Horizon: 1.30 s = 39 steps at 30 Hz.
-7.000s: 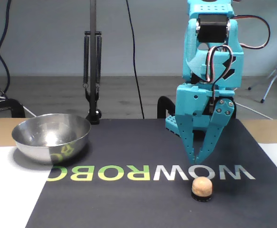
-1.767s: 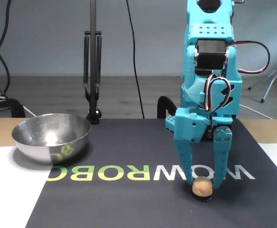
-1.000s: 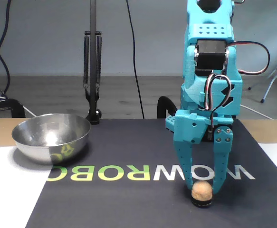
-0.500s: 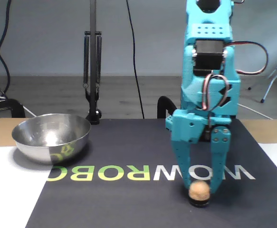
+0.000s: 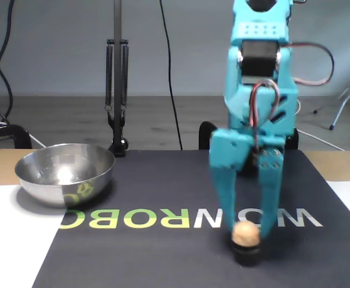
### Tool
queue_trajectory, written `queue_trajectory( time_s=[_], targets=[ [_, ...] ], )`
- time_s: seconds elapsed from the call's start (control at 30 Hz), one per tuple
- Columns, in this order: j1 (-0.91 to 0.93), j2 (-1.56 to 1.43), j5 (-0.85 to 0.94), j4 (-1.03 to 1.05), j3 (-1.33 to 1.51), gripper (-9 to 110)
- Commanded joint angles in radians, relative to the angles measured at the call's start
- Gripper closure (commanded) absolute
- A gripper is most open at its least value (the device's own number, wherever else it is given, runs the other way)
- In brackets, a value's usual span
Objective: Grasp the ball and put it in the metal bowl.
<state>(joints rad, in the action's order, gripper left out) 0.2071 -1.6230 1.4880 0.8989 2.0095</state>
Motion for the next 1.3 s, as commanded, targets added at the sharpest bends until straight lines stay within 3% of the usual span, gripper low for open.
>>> queue_trajectory(
  time_s=[0.0,0.63,1.27],
  targets=[
    [0.005,-0.071,-0.038,0.005,-0.02,84],
    [0.072,-0.236,-0.423,0.005,-0.02,84],
    [0.158,-0.333,-0.989,-0.009,-0.02,84]
  ],
)
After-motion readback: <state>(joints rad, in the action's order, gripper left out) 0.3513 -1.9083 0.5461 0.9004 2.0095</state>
